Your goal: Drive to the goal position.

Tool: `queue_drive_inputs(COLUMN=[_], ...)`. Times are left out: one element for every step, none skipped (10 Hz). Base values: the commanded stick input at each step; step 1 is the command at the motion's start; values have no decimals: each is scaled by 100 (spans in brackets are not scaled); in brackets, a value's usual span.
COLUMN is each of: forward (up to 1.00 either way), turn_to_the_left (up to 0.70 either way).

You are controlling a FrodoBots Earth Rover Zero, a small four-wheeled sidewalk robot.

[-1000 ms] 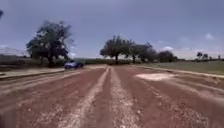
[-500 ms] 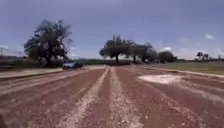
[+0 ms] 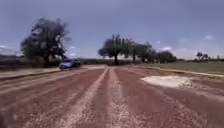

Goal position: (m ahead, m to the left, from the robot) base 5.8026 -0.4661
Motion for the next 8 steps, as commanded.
queue_drive_inputs(forward=[100, 100, 100, 100, 100, 100, 100, 100], turn_to_the_left=[0, 0, 0, 0, 0, 0, 0, 0])
